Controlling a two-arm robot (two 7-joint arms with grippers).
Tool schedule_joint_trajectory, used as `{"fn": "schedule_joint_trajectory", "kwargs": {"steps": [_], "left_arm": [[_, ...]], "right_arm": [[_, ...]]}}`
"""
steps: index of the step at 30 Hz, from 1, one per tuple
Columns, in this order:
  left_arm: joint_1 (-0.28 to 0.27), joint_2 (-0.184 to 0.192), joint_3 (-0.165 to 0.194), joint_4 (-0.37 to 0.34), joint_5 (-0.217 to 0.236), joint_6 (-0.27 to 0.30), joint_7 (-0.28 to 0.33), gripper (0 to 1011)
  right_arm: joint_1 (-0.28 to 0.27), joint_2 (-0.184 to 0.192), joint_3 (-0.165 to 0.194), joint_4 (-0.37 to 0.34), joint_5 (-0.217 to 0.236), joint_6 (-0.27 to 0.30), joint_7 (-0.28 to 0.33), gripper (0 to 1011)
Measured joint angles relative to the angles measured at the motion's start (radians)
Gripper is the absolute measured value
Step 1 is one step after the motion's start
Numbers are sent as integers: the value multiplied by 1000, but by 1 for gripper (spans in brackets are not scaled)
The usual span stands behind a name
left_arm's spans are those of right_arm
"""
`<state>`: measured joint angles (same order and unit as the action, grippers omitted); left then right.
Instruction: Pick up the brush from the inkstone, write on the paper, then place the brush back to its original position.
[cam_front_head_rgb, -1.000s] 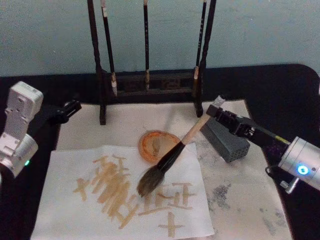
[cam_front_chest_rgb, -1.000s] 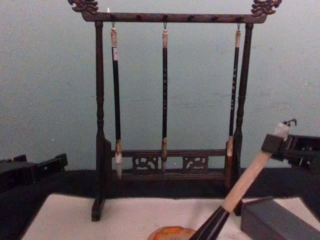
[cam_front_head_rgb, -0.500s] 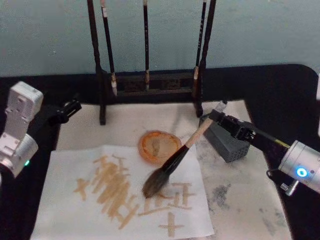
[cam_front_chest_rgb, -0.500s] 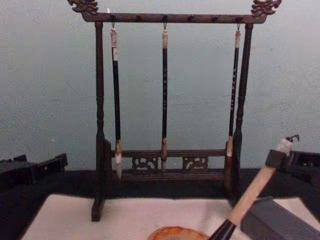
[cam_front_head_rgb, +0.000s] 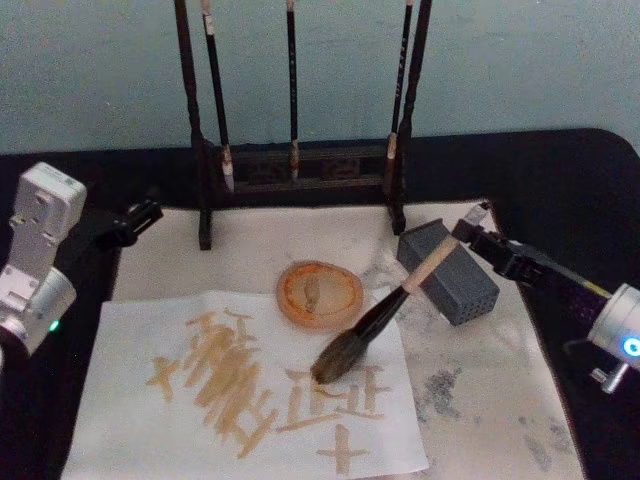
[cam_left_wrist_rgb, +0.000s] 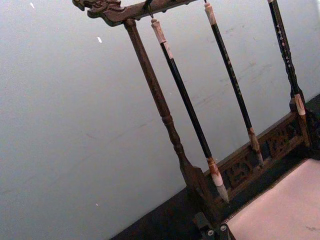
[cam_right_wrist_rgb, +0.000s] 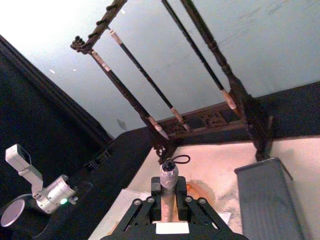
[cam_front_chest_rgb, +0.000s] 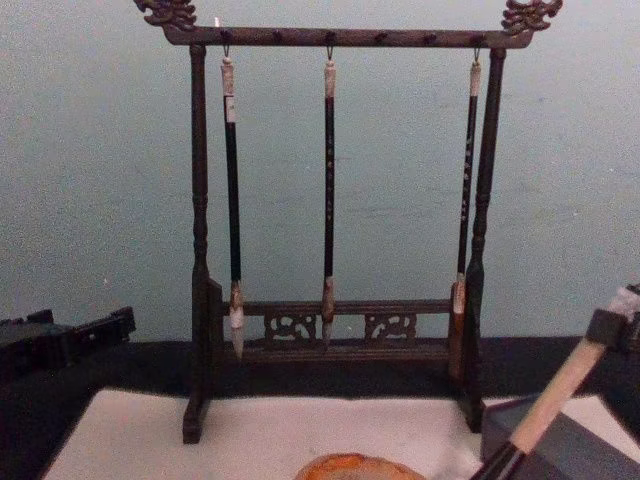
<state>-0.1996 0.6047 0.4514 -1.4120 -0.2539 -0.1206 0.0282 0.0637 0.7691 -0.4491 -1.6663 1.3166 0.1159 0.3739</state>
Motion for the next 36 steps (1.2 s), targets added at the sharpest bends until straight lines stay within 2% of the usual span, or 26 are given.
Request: {"fn": "schedule_joint_trajectory", "kwargs": {"steps": [15,21,28,36], "left_arm": [[0,0,0,0,0,0,0,1000],[0,0,0,0,0,0,0,1002],[0,0,0,0,0,0,0,1000],[0,0,0,0,0,0,0,1002]], "right_arm": [[-59,38,67,-57,41,-22,26,175],[-66,42,71,-100,49,-25,42,175],[-50,30,37,-130,41,-16,54,175],[-5,-11,-36,-107,5,11,45,175]]}}
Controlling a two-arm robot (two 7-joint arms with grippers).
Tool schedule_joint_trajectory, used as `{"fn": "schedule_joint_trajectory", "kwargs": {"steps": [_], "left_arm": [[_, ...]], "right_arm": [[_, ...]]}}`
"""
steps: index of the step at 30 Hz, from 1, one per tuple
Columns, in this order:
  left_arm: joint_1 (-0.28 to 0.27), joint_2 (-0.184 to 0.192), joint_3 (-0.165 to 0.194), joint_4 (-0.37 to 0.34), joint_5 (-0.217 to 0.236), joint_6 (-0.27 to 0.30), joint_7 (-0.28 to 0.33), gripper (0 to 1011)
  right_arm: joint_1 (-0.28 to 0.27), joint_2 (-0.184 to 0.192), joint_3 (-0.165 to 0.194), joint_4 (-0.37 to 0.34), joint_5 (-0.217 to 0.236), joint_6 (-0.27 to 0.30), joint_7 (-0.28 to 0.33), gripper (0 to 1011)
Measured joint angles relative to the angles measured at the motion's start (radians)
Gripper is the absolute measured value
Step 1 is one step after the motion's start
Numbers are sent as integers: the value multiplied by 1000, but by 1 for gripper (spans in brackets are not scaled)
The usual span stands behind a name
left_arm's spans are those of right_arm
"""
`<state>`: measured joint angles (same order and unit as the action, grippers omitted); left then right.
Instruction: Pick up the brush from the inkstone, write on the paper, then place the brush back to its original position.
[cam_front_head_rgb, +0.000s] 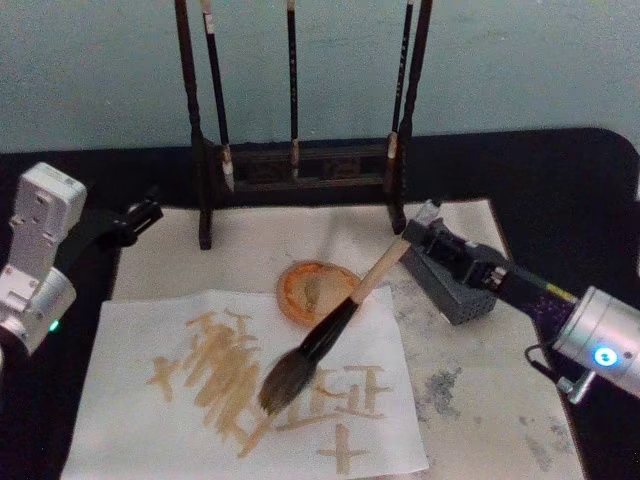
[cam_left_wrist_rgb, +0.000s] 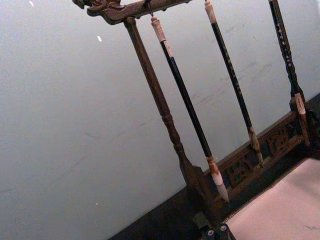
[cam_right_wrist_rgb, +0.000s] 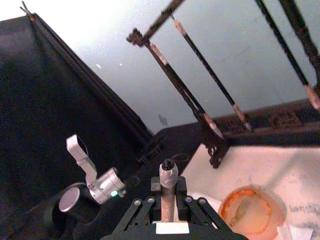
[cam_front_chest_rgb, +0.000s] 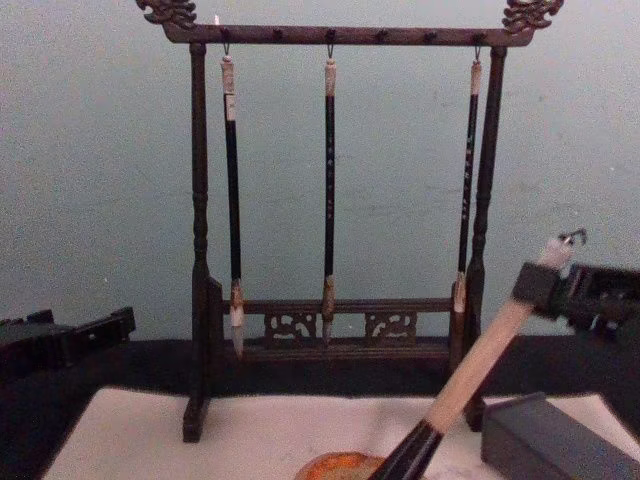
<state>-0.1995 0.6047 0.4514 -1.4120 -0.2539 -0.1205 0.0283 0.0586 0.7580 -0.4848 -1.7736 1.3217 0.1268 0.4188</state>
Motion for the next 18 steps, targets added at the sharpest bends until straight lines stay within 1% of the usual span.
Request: {"fn": "schedule_joint_trajectory", "kwargs": {"steps": [5,9,15,18], "left_arm": [[0,0,0,0,0,0,0,1002],[0,0,0,0,0,0,0,1002],[0,0,0,0,0,0,0,1002],[0,0,0,0,0,0,0,1002]], "right_arm": [[20,-21,-27,32,-15,10,-11,175],[27,-28,-33,49,-18,12,-19,175],[25,-24,-24,59,-17,8,-25,175],[16,-15,-12,60,-13,1,-28,175]]}}
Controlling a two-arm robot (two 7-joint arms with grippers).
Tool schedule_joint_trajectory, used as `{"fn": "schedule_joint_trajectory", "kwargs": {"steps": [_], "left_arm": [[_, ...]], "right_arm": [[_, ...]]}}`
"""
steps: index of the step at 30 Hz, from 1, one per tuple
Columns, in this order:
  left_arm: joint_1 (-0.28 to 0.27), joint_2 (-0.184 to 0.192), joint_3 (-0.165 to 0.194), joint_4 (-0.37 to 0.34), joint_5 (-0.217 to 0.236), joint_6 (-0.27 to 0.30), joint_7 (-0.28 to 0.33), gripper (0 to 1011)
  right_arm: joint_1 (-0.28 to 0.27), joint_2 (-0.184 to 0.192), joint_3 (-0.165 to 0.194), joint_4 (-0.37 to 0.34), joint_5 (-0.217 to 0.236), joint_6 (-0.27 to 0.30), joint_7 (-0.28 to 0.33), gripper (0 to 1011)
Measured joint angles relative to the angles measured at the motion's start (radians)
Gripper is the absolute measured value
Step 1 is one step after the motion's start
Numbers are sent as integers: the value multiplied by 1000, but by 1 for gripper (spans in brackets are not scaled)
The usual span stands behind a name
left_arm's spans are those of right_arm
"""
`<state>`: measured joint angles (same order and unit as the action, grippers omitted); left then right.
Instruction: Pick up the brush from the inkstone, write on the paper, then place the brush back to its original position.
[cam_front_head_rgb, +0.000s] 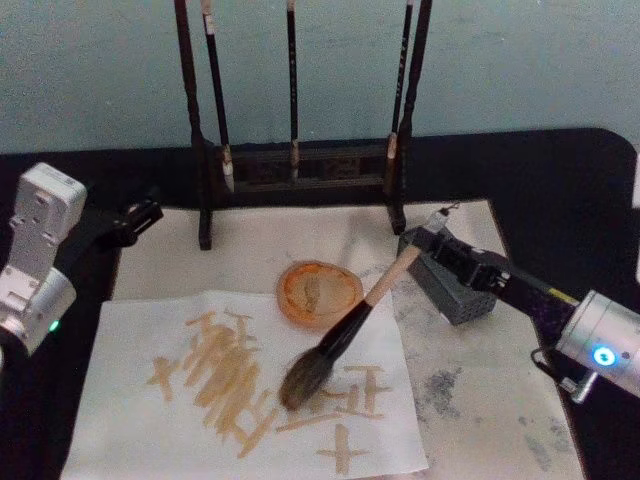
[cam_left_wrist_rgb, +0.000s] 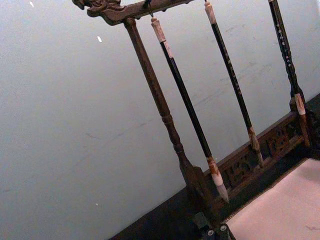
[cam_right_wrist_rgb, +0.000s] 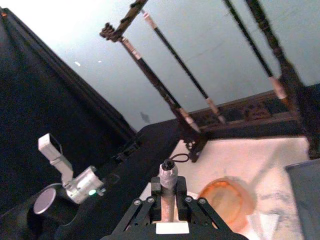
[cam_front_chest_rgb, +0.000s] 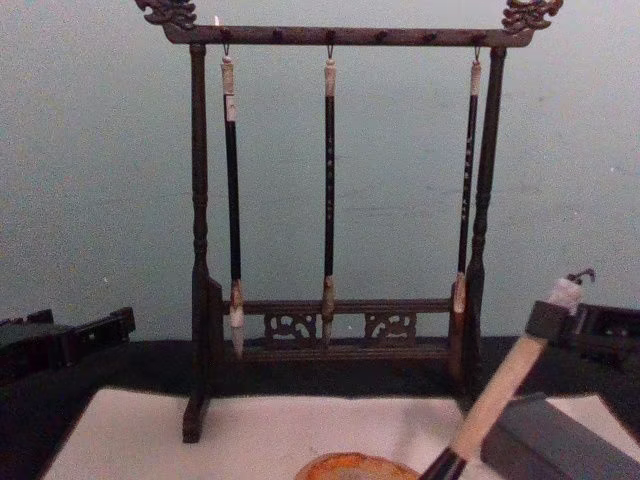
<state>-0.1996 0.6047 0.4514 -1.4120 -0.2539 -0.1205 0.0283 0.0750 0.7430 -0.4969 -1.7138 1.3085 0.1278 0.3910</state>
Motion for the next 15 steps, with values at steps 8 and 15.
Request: {"fn": "schedule_joint_trajectory", "kwargs": {"steps": [8,15], "left_arm": [[0,0,0,0,0,0,0,1002],[0,0,0,0,0,0,0,1002]], "right_arm": [[-24,24,39,1,15,-15,-15,175],[-47,40,72,1,37,-22,-19,175]]}}
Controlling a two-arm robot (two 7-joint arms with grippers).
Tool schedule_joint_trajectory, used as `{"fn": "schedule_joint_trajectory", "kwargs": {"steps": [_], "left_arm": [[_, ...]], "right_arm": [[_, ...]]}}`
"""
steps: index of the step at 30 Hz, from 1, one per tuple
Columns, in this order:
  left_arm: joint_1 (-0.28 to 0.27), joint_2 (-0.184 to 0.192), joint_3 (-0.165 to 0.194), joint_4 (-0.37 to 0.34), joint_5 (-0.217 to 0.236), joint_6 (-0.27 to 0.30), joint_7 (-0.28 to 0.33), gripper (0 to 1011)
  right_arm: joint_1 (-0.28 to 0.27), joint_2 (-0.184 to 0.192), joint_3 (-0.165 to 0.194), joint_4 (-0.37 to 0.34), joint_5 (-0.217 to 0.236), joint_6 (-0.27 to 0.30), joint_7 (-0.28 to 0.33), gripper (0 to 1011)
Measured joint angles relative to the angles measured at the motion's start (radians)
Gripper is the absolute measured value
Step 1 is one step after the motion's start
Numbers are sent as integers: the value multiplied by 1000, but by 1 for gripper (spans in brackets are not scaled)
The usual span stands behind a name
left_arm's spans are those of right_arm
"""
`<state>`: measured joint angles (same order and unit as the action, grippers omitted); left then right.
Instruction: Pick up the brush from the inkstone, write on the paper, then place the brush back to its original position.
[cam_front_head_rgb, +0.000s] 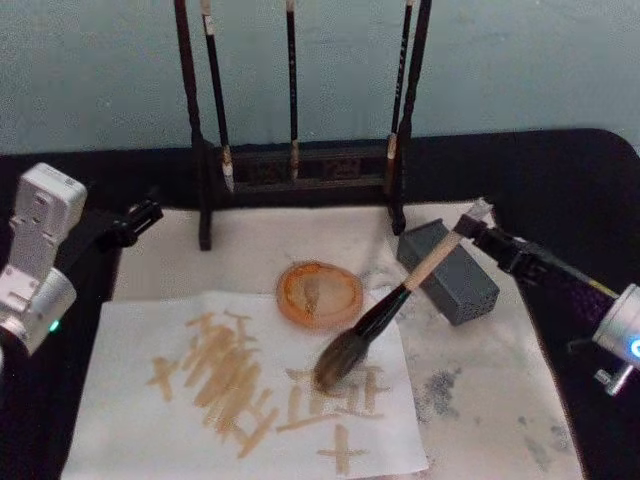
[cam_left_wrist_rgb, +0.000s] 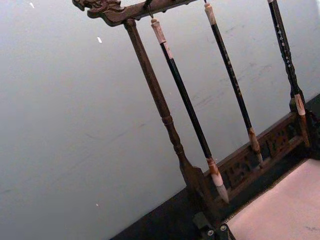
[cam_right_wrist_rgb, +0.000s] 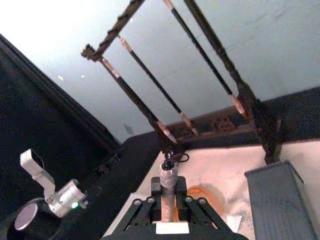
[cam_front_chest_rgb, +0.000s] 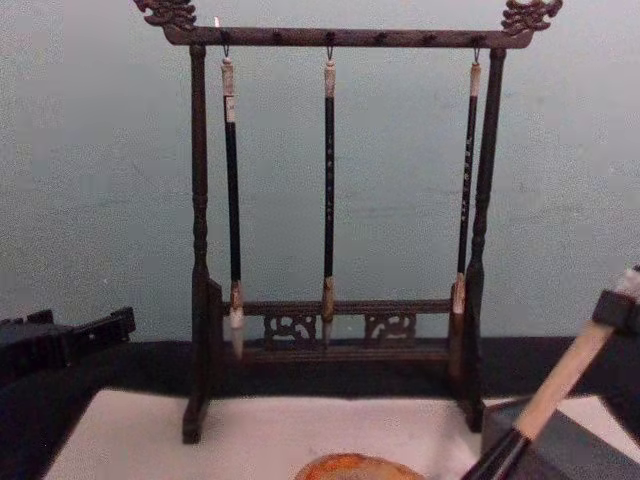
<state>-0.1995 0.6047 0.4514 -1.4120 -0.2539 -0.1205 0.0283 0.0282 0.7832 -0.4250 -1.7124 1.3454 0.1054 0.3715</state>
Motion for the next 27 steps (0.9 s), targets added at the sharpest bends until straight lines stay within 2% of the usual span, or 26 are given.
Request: {"fn": "schedule_joint_trajectory", "kwargs": {"steps": [7,14,27], "left_arm": [[0,0,0,0,0,0,0,1002],[0,0,0,0,0,0,0,1002],[0,0,0,0,0,0,0,1002]], "right_arm": [[-12,-1,28,-23,29,-15,1,175],[8,-33,37,-24,56,-24,-26,175],[73,-106,32,64,103,-33,-107,175]]}}
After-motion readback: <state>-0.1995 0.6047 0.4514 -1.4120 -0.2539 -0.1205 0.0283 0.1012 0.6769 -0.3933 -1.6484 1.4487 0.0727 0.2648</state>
